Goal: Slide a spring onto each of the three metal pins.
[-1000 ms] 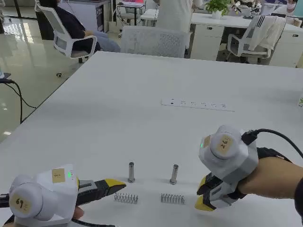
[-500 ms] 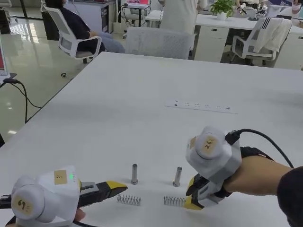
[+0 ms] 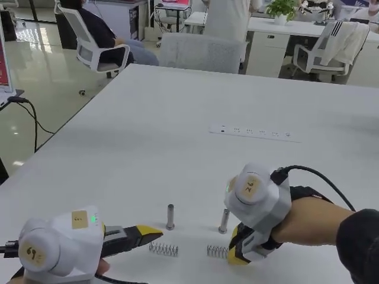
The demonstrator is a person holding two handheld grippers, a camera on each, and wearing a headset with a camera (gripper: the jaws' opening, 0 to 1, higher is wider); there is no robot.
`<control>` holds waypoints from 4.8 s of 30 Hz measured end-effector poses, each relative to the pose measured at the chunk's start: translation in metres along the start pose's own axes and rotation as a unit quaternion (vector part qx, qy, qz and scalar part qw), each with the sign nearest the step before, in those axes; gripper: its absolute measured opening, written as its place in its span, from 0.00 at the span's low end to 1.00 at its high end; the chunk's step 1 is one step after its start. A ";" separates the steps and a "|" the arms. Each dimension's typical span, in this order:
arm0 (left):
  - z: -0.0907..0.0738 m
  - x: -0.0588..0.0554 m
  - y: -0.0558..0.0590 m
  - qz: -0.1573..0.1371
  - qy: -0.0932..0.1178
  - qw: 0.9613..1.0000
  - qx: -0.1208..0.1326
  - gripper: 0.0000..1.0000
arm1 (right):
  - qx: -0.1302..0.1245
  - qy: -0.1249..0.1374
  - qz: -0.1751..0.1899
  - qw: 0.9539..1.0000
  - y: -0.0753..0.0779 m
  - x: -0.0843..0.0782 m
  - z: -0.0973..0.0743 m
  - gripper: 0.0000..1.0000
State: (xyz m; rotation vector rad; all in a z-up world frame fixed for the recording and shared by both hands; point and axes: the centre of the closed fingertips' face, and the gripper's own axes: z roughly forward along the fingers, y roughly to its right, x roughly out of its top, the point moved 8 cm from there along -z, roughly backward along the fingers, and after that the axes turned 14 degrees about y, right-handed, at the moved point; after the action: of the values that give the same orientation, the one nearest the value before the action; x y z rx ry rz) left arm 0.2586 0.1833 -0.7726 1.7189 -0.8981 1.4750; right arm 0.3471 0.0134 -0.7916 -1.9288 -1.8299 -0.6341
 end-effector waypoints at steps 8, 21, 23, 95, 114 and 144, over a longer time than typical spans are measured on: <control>0.001 0.000 -0.001 0.000 0.000 1.000 0.000 0.59 | 0.001 -0.005 -0.009 1.000 0.000 0.000 0.000 0.08; 0.006 0.002 0.001 0.004 0.001 1.000 -0.010 0.56 | 0.015 0.005 -0.019 1.000 -0.013 0.015 -0.018 0.08; 0.007 0.003 0.002 0.007 0.003 1.000 -0.012 0.54 | 0.020 0.004 -0.023 1.000 -0.017 0.017 -0.021 0.08; 0.027 0.008 0.014 0.082 0.001 0.994 -0.074 0.03 | 0.073 0.052 -0.135 0.987 -0.065 0.087 -0.049 0.00; 0.026 0.011 0.014 0.087 0.003 0.994 -0.070 0.03 | 0.060 0.049 -0.096 0.992 -0.056 0.076 -0.047 0.15; 0.025 0.013 0.014 0.088 0.005 0.994 -0.070 0.03 | 0.064 0.068 -0.114 0.989 -0.064 0.090 -0.047 0.08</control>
State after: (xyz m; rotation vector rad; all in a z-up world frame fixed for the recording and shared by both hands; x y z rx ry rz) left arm 0.2610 0.1536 -0.7621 1.5622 -1.1449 1.4923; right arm 0.2840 0.0635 -0.7018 -1.5695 -1.9681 -0.6843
